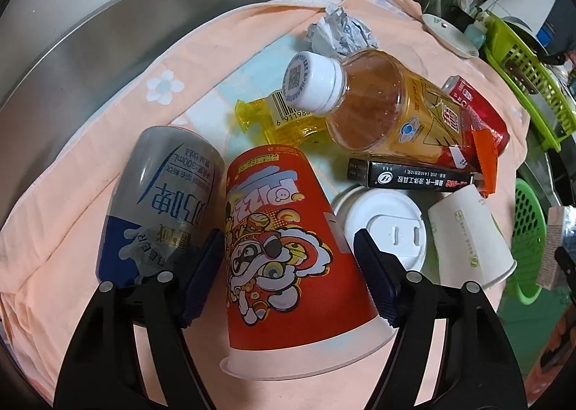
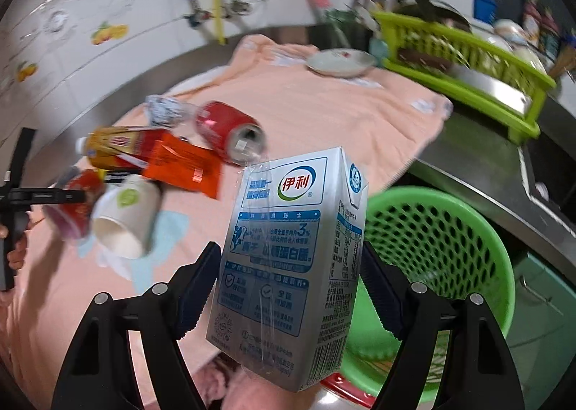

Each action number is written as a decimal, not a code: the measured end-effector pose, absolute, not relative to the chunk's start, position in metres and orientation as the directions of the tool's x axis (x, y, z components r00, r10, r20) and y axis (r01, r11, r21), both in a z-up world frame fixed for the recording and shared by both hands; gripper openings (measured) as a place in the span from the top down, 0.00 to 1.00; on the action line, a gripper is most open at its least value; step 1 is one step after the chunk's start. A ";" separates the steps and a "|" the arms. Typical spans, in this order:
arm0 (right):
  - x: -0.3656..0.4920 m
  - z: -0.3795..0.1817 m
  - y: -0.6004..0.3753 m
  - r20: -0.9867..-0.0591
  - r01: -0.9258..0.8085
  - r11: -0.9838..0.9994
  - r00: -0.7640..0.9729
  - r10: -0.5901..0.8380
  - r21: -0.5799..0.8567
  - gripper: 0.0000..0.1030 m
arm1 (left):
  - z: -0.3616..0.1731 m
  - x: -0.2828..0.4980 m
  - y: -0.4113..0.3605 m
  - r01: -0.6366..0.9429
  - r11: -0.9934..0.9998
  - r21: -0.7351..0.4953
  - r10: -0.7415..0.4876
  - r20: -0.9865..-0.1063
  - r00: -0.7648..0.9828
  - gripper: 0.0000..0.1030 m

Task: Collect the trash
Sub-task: 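Carry the carton to the green basket with the right gripper while the left gripper grasps the red-white cup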

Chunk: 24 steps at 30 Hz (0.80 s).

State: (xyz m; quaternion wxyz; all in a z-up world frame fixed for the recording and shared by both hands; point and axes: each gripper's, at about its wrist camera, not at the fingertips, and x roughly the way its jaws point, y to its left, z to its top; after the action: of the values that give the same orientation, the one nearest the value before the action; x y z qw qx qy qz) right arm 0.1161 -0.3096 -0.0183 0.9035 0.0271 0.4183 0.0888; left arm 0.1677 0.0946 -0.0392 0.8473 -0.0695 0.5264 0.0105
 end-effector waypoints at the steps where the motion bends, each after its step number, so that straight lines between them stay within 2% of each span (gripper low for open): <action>1: 0.117 -0.024 -0.316 -0.758 -0.121 0.985 0.630 0.172 0.123 0.28 | -0.039 0.166 0.094 -0.090 0.991 -0.099 -0.048 -0.892 0.449 0.30; 8: 0.126 -0.058 -0.365 -0.806 -0.003 0.992 0.582 0.105 0.127 0.28 | -0.024 0.151 0.089 -0.068 0.990 -0.126 -0.076 -0.864 0.497 0.31; 14: 0.139 -0.095 -0.399 -0.859 0.084 0.986 0.506 0.080 0.141 0.28 | 0.004 0.123 0.081 -0.016 0.982 -0.190 -0.149 -0.814 0.561 0.32; 24: 0.147 -0.136 -0.423 -0.898 0.146 0.978 0.433 0.073 0.150 0.27 | 0.044 0.111 0.003 0.188 0.948 -0.257 -0.318 -0.742 0.590 0.32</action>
State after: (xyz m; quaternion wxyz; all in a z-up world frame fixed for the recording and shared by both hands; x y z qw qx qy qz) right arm 0.1468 -0.4231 -0.1358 0.8401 0.1032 0.5320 -0.0218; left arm 0.1108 0.0029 0.0444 0.8883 -0.0756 0.4299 -0.1425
